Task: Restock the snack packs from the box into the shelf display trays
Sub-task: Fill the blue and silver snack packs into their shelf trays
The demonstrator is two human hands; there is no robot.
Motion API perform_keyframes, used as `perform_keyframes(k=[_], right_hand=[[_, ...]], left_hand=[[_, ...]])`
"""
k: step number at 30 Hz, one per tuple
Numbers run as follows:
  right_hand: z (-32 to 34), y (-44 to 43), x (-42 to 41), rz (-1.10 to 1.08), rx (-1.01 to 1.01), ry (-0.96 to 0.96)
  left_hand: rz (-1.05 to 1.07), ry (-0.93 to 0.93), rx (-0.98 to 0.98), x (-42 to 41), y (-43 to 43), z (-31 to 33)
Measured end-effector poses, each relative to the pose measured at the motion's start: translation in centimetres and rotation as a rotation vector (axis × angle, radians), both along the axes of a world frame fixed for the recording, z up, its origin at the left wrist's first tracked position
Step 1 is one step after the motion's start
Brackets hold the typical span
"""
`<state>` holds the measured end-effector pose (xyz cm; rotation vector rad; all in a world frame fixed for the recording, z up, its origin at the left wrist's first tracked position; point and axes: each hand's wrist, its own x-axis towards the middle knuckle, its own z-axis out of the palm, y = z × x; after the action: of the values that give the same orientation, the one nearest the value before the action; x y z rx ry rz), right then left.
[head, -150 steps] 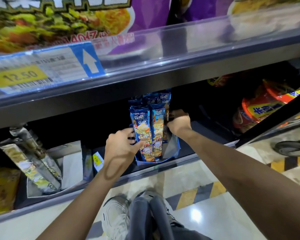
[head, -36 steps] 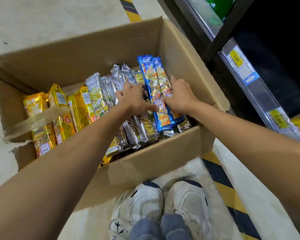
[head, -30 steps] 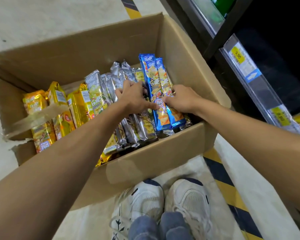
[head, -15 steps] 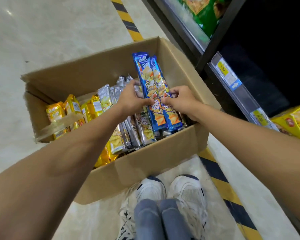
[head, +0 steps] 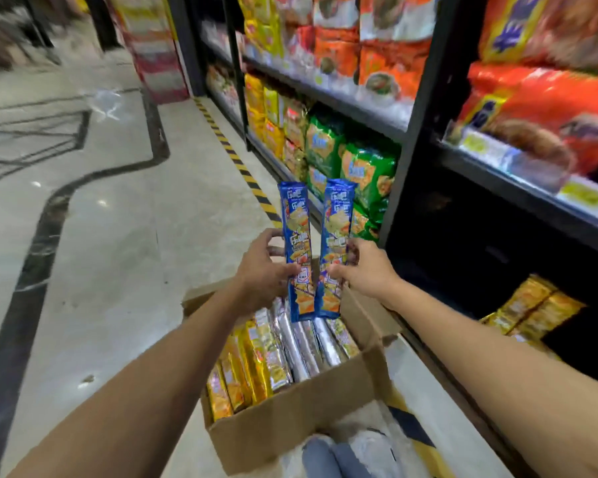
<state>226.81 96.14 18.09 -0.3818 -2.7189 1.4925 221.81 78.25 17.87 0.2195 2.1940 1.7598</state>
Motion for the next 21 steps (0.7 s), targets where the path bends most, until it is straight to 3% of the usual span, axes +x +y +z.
perform_keyframes(k=[8, 21], right_hand=[[8.3, 1.1, 13.2, -0.126, 0.19, 0.101], [12.4, 9.6, 36.4, -0.582, 0.267, 0.039]], left_hand=[[-0.15, 0.139, -0.069, 10.4, 2.3, 7.7], [-0.592, 0.144, 0.062, 25.6, 15.8, 10.6]])
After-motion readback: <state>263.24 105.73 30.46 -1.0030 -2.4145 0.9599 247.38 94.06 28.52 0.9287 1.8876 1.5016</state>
